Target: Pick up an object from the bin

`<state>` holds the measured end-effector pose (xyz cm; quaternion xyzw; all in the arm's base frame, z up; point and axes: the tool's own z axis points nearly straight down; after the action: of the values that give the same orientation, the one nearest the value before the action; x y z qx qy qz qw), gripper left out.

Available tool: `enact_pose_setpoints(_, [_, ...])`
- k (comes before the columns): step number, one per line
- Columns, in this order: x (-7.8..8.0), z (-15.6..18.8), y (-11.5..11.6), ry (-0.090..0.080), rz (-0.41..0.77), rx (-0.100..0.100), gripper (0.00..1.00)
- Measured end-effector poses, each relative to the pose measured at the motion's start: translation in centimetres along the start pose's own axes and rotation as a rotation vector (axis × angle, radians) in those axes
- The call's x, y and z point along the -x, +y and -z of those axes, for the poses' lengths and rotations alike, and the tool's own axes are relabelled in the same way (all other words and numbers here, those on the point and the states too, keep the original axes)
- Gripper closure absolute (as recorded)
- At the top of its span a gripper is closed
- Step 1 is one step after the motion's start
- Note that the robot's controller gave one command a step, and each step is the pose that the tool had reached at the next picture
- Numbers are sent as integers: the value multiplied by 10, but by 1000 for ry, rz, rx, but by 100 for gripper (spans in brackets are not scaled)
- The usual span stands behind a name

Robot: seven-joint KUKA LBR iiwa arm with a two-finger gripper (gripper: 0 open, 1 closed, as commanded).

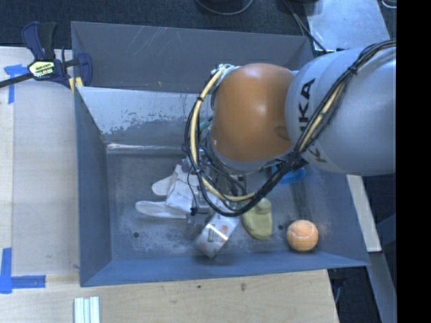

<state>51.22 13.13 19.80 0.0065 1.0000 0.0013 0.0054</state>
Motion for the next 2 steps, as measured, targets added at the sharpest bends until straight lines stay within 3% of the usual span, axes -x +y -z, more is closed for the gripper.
enact_pose_setpoints(1, [-1, -5, -2, 27, -6, -7, 0])
enact_pose_setpoints(2, [12, -11, -6, -10, -12, 3, 0])
